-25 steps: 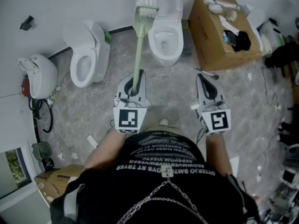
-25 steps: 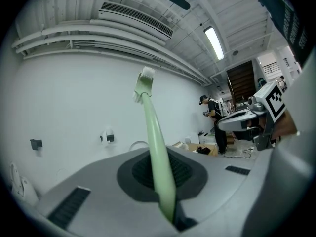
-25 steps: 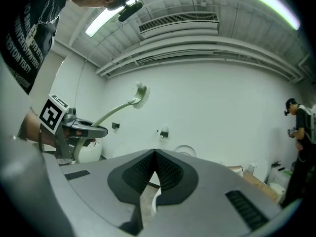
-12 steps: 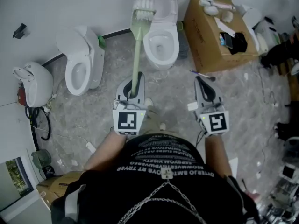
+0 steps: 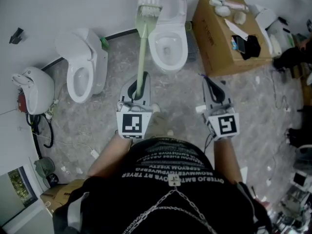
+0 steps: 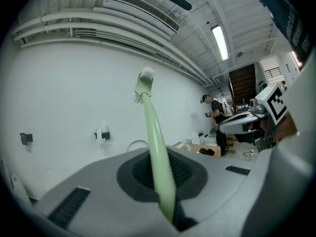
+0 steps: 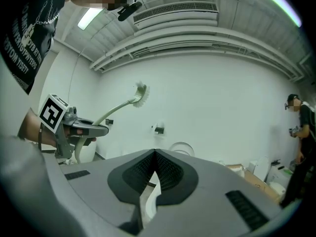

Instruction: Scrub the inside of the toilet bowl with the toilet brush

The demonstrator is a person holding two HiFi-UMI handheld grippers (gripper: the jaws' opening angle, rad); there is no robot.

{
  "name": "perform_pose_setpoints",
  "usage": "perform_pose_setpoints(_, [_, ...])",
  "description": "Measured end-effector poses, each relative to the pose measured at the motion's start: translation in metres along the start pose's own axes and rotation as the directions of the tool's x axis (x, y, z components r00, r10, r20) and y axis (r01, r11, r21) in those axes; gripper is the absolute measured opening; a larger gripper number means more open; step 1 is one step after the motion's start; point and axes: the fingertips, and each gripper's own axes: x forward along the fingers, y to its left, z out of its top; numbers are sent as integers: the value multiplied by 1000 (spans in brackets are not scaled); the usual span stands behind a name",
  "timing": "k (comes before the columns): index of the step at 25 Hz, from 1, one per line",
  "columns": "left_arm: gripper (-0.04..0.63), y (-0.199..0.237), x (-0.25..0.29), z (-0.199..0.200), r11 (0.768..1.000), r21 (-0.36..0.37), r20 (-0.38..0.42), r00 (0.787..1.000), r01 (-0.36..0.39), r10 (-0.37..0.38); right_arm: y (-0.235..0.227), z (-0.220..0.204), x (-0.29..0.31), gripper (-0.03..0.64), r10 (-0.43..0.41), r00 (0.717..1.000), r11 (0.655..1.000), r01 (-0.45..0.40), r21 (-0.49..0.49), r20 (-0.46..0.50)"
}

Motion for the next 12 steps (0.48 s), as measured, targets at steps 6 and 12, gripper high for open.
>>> perform_pose_setpoints(6, [2, 23, 26, 0, 1000, 10, -7, 1000, -7, 7, -7, 0, 34, -9, 12, 1000, 1000, -11, 6, -13])
perform_pose_setpoints(12, [2, 41, 47, -2, 1000, 1, -8, 1000, -8, 8, -12, 5, 63, -9, 20, 1000, 1000, -20, -5, -15])
